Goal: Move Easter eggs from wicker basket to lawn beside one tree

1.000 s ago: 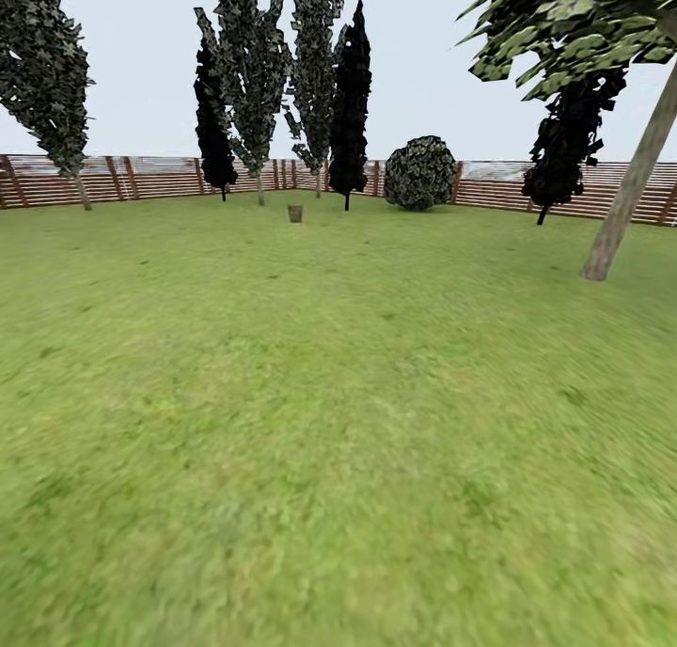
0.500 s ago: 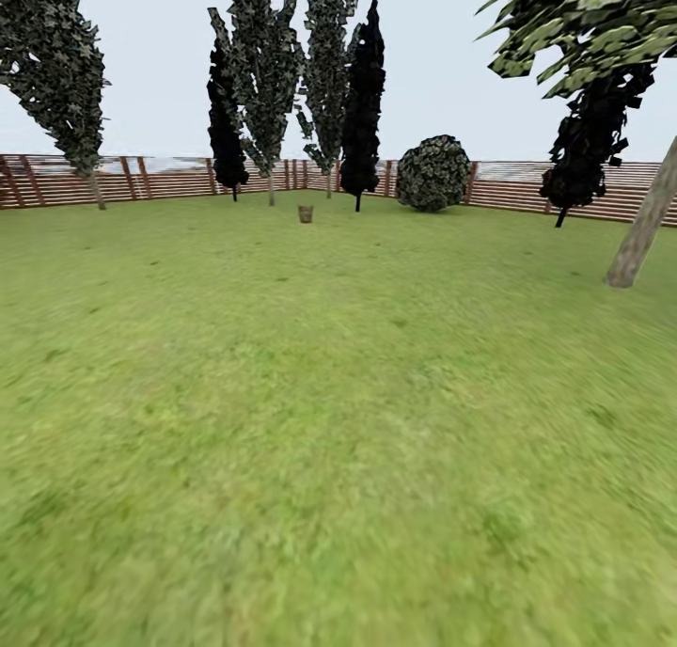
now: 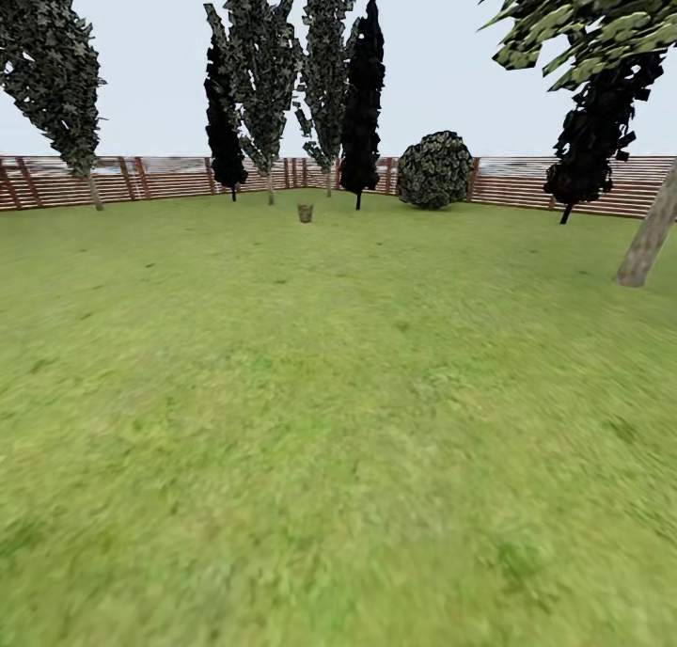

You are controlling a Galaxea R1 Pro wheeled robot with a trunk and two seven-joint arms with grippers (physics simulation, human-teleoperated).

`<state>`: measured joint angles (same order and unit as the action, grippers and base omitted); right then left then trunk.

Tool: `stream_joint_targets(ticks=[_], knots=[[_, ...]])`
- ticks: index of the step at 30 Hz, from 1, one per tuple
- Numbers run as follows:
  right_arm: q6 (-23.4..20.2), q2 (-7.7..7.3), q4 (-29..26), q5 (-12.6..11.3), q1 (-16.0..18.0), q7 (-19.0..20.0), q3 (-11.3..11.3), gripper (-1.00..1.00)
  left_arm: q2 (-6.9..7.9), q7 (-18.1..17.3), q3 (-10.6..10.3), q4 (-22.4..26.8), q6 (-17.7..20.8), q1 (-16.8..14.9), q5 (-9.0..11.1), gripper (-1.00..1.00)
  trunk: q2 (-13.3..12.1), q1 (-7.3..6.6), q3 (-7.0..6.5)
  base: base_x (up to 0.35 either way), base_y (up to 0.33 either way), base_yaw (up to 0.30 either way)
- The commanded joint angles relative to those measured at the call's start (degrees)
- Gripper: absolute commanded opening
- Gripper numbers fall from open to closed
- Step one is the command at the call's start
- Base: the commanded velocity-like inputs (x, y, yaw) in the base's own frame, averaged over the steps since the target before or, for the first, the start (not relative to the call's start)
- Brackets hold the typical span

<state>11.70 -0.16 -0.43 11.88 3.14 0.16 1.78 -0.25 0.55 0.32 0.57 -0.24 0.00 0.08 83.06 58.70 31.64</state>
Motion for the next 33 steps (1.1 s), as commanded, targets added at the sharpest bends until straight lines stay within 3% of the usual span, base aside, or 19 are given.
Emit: stream_joint_targets(ticks=[1, 33], knots=[[0.16, -0.03, 0.02, 0.16, 0.03, 0.02, 0.18, 1.00, -0.01, 0.06, 0.03, 0.05, -0.03, 0.00, 0.01, 1.00, 0.02, 0.03, 0.05, 0.323, 0.000, 0.000], [0.14, 0.10, 0.15, 0.16, 0.03, -0.05, 0.18, 1.00, 0.07, 0.06, 0.17, 0.05, -0.11, 0.00, 0.09, 1.00, 0.02, 0.03, 0.05, 0.323, 0.000, 0.000]])
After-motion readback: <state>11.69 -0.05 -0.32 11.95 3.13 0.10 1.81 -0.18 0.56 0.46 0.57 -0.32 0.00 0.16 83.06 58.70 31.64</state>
